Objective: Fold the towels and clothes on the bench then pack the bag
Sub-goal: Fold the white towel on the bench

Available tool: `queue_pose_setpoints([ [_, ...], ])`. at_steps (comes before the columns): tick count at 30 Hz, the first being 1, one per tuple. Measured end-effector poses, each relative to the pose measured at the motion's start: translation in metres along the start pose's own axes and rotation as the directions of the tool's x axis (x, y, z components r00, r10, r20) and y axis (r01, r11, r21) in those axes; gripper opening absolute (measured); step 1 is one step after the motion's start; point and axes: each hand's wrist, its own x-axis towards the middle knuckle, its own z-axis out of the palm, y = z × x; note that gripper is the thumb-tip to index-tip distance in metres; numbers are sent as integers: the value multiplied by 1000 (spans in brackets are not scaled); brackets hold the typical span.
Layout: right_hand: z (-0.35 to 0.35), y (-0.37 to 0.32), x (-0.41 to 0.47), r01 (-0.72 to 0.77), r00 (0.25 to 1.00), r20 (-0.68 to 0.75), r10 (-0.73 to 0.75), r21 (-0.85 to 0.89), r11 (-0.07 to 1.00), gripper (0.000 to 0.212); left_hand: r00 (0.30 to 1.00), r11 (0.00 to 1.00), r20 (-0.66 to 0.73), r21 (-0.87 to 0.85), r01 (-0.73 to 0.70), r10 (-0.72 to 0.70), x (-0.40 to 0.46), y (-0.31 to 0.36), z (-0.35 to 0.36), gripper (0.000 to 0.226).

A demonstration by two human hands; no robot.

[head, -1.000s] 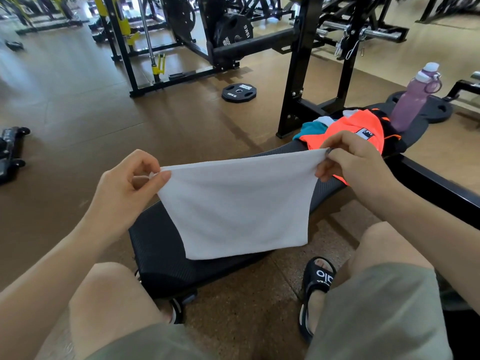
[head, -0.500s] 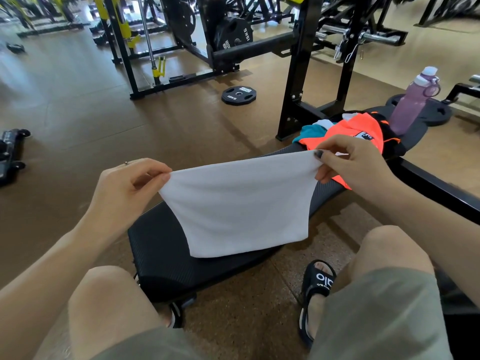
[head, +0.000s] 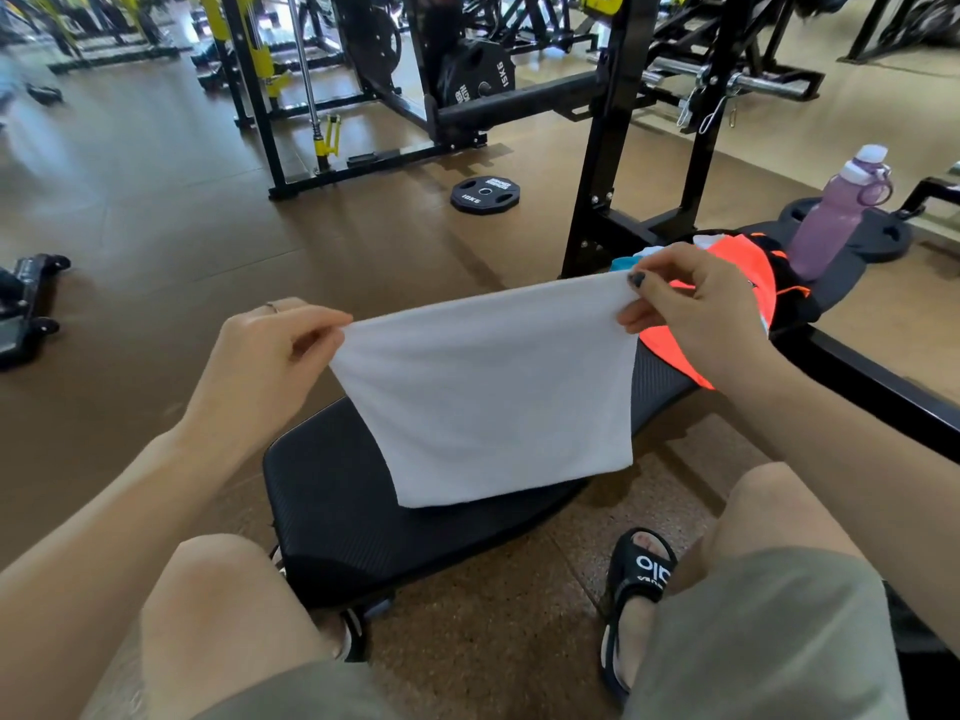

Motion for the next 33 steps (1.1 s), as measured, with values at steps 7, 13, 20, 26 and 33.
queue_pose_setpoints([
  [7, 39, -6, 43, -31, 996, 86, 39, -94, 995, 8, 988, 978, 46, 157, 137, -146, 25, -25, 13, 9],
  [13, 64, -43, 95, 64, 997, -47, -61, 62, 996, 25, 925, 947, -219, 8, 321, -312, 70, -37, -8, 18],
  [20, 67, 33, 13, 251, 968, 86, -237, -255, 934, 7, 997, 992, 33, 110, 66, -70, -34, -44, 32, 6],
  [26, 76, 142, -81, 580, 758, 607, -240, -456, 675, 3, 757, 963, 650, 161, -215, 61, -116, -60, 100, 9],
  [33, 77, 165, -105, 688, 699, 659, -277, -514, 512, 11, 612, 876, 786, 235, -421, 83, -133, -40, 108, 15],
])
